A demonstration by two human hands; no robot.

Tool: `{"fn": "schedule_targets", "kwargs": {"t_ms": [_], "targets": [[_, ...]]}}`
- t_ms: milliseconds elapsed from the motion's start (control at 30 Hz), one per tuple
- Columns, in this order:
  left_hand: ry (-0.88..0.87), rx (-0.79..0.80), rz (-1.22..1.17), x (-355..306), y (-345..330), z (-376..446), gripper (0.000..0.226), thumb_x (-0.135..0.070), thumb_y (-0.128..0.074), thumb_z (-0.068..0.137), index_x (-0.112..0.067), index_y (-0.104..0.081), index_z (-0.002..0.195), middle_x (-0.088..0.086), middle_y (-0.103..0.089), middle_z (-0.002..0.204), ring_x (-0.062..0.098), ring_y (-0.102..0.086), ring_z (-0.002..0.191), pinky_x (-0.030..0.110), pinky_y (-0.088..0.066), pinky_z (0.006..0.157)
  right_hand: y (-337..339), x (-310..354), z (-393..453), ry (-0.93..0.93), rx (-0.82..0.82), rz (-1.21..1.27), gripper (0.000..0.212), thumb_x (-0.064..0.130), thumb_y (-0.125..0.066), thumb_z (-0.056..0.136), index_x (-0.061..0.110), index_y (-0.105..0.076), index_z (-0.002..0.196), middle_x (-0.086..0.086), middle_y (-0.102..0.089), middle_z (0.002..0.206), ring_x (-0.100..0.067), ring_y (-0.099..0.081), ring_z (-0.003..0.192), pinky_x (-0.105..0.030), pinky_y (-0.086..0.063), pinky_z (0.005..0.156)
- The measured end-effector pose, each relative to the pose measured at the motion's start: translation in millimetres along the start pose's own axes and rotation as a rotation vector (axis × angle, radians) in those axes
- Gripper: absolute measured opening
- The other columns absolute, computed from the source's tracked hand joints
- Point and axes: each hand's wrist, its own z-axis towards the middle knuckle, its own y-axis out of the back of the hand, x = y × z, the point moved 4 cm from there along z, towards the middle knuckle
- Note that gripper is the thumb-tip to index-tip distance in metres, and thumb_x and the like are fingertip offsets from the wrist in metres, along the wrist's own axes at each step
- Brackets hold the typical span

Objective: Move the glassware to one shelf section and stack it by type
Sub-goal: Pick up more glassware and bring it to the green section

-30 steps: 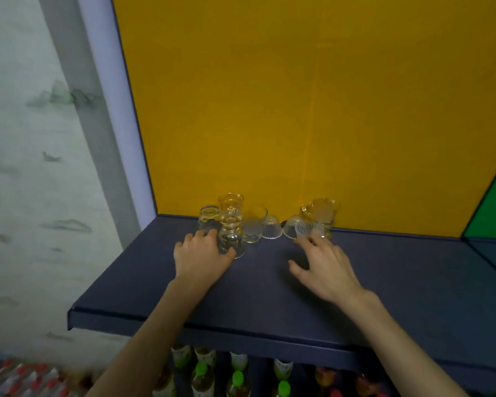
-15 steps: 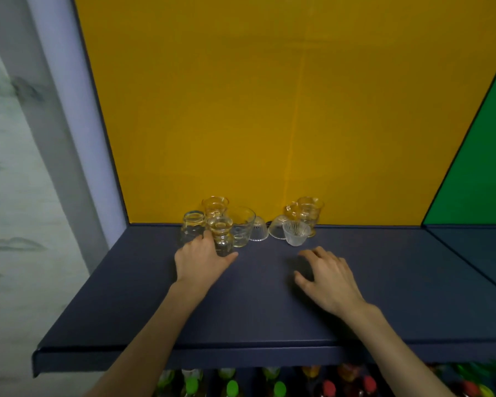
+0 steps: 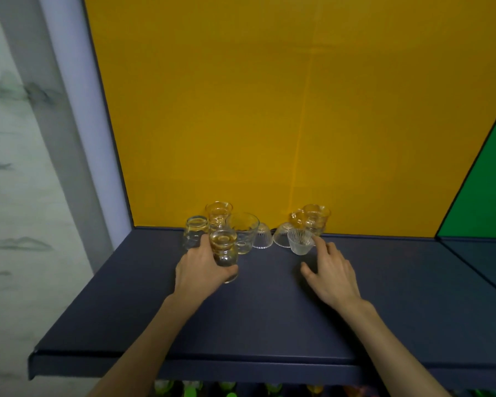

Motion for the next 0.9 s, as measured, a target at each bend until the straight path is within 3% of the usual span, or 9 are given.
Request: {"fn": "schedule_targets", "kwargs": {"t_ms": [100, 233, 433, 533, 667, 767, 900], "targets": [[-0.050, -0.012, -0.092, 4, 0, 0, 0.059, -0.057, -0.079, 0.060, -0.029, -0.050, 0.102, -0.008, -0.067, 0.096, 0.019, -0.065, 0.090, 0.029, -0.042, 0.068, -7, 0, 9, -0.022, 0.002, 0.020, 0.074, 0.048, -0.060, 0.088, 0.020, -0.026, 0.148, -0.009, -0.053, 0.125, -0.032, -0.058, 0.110, -0.045, -0.050, 0.086], [-0.097, 0.011, -0.206, 6, 6, -1, 0.058, -0.046, -0.089, 0.057, -0.032, -0.058, 0.104, -0.012, -0.060, 0.097, 0.006, -0.059, 0.087, 0.027, -0.048, 0.073, -11, -4, 22, -0.030, 0.009, 0.031, 0.072, 0.047, -0.061, 0.088, 0.020, -0.028, 0.147, -0.012, -0.054, 0.126, -0.033, -0.060, 0.108, -0.046, -0.049, 0.086], [-0.112, 0.080, -0.344, 1, 19, 0, 0.066, -0.027, -0.098, 0.050, -0.031, -0.072, 0.112, -0.010, -0.059, 0.106, -0.001, -0.057, 0.094, 0.007, -0.041, 0.074, -16, -4, 34, -0.018, 0.037, 0.049, 0.063, 0.046, -0.061, 0.089, 0.025, -0.037, 0.144, -0.012, -0.052, 0.129, -0.034, -0.058, 0.112, -0.045, -0.049, 0.087], [-0.108, 0.107, -0.355, -1, 19, -1, 0.067, -0.030, -0.098, 0.049, -0.033, -0.072, 0.111, -0.014, -0.062, 0.109, -0.001, -0.059, 0.094, 0.010, -0.046, 0.077, -17, -3, 36, -0.020, 0.054, 0.025, 0.052, 0.047, -0.060, 0.091, 0.023, -0.049, 0.135, -0.011, -0.052, 0.130, -0.033, -0.058, 0.112, -0.042, -0.049, 0.085], [-0.060, 0.079, -0.474, -3, 19, 1, 0.071, -0.034, -0.099, 0.046, -0.033, -0.068, 0.110, -0.012, -0.071, 0.101, 0.000, -0.067, 0.089, 0.026, -0.058, 0.082, -21, -5, 36, -0.017, 0.063, 0.062, 0.049, 0.054, -0.062, 0.088, 0.021, -0.055, 0.122, -0.009, -0.054, 0.127, -0.031, -0.059, 0.108, -0.041, -0.053, 0.081], [-0.067, 0.059, -0.510, -11, 25, 1, 0.079, -0.035, -0.100, 0.048, -0.032, -0.064, 0.118, -0.016, -0.070, 0.103, 0.000, -0.066, 0.096, 0.023, -0.053, 0.085, -21, -8, 34, -0.053, 0.065, 0.155, 0.042, 0.056, -0.067, 0.084, 0.022, -0.058, 0.109, -0.006, -0.055, 0.122, -0.031, -0.060, 0.105, -0.040, -0.052, 0.079], [-0.079, 0.052, -0.569, -17, 26, -1, 0.081, -0.035, -0.099, 0.050, -0.033, -0.066, 0.123, -0.017, -0.072, 0.105, -0.006, -0.062, 0.105, 0.021, -0.048, 0.089, -18, -13, 29, -0.093, 0.011, 0.296, 0.042, 0.052, -0.079, 0.073, 0.022, -0.053, 0.086, 0.000, -0.061, 0.099, -0.025, -0.061, 0.090, -0.037, -0.049, 0.071]]}}
